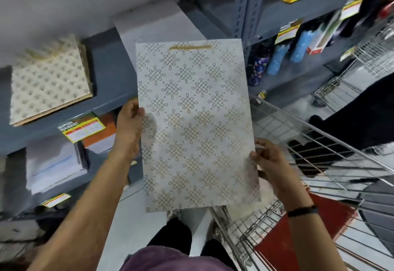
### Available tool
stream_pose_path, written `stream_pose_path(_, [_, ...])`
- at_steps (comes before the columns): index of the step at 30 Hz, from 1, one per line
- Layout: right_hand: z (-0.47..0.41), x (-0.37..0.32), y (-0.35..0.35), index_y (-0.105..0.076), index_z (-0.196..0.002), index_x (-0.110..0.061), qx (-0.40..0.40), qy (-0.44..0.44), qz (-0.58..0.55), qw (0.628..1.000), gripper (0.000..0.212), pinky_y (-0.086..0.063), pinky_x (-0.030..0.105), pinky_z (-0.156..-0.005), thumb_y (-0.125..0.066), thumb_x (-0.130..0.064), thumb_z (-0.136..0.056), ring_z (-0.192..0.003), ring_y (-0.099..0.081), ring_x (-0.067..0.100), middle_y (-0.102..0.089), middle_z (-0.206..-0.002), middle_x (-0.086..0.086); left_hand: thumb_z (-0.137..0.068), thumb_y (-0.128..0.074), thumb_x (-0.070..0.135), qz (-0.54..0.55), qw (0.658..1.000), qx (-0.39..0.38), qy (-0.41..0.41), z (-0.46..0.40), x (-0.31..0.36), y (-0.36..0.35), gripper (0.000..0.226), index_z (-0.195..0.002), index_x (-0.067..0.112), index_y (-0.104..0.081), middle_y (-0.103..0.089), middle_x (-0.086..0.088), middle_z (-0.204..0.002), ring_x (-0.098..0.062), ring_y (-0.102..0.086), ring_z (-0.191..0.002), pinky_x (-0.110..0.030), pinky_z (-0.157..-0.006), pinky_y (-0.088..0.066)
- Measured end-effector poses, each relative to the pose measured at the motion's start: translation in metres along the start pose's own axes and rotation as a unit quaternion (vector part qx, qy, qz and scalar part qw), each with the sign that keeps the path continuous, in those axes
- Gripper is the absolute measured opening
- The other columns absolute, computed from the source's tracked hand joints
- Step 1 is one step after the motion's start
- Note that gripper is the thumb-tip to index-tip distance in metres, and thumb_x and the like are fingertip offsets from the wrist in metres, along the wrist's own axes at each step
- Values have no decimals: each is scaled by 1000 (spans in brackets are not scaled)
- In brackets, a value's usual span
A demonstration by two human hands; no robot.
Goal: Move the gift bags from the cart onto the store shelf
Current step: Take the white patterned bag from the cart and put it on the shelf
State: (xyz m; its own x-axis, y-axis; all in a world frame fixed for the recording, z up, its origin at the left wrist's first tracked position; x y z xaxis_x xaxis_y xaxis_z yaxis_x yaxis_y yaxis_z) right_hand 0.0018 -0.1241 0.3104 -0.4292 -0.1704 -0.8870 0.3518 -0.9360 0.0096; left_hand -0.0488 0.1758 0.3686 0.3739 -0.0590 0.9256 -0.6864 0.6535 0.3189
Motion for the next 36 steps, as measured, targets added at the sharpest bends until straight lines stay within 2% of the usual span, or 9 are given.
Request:
stream_pose_path(7, [-41,-52,-48,-56,-99,-22,-4,46,30,998,22,-51,30,-71,-45,-4,-93,-88,-61,16,-65,-100,4,-97,-40,6,0,993,81,-80,-49,4,30,32,-124,6,-57,-59,-3,-113,-14,-53,-106,-27,-89,-42])
stream_pose_path(11, [-87,-99,-82,-63,-94,-26,7,110,82,991,29,-51,26,-68,-46,-1,-92,-81,-63,9,-68,-92,-5,-95,-46,7,-19,987,106,-122,-112,23,42,31,-123,6,-60,-60,-5,-106,-10,-55,-88,-10,-72,-45])
stream_pose_path(13, [-119,-126,-96,-66,-98,-20,33,158,112,981,31,-55,29,-72,-46,2,-90,-78,-64,8,-70,-87,-5,-94,-46,6,-3,985,98,-141,-154,35,42,32,-122,7,-60,-65,-7,-112,-11,-58,-93,-20,-83,-47])
stream_pose_path(18, [-200,-187,-123,-63,-74,2,107,199,204,953,20,-33,18,-45,-45,8,-77,-45,-36,0,-46,-62,2,-92,-43,0,-65,974,104,-191,-240,57,20,35,-125,-2,-56,-62,-10,-103,-15,-56,-88,-3,-72,-38])
stream_pose_path(20, [-243,-203,-129,-57,-77,14,149,211,233,937,14,-32,23,-54,-46,5,-78,-61,-36,9,-43,-71,6,-93,-41,0,-83,972,118,-188,-265,61,10,38,-128,-2,-53,-60,-16,-110,-16,-52,-95,-4,-73,-37])
stream_pose_path(23, [-293,-220,-138,-66,-82,-3,214,193,243,926,24,-38,30,-65,-51,-20,-74,-76,-45,16,-54,-79,5,-91,-38,-2,-104,970,129,-180,-295,59,-5,38,-125,-5,-54,-60,-25,-116,-30,-57,-108,-25,-85,-44])
stream_pose_path(26, [-314,-234,-152,-71,-94,-9,230,172,216,933,24,-51,29,-73,-51,-9,-80,-87,-60,21,-70,-93,11,-91,-36,-4,-162,963,153,-152,-315,60,-12,37,-122,-7,-55,-59,-29,-113,-36,-57,-107,-36,-86,-45])
stream_pose_path(32, [-329,-234,-162,-67,-103,-5,235,170,232,929,25,-46,26,-94,-53,-3,-82,-111,-61,23,-69,-114,10,-91,-33,-6,-205,956,160,-137,-330,58,-22,48,-137,4,-45,-57,-27,-121,-36,-52,-115,-37,-91,-43])
stream_pose_path(36, [-328,-227,-160,-68,-75,-14,210,176,284,919,27,-40,15,-78,-46,0,-81,-98,-59,13,-67,-99,0,-91,-34,-4,-221,952,155,-142,-329,53,-22,49,-138,7,-44,-55,-25,-125,-38,-48,-118,-40,-93,-43])
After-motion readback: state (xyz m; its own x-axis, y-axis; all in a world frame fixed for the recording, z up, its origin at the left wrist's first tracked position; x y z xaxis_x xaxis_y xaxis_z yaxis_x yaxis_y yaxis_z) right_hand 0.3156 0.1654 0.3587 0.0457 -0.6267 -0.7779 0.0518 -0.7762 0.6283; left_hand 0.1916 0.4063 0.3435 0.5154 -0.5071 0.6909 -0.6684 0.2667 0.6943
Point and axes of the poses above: each hand's wrist, its own z-axis away from the middle knuckle, its own y-axis out of the back of the hand, x = y × z, the point moved 2 cm from there along -z, towards the middle knuckle
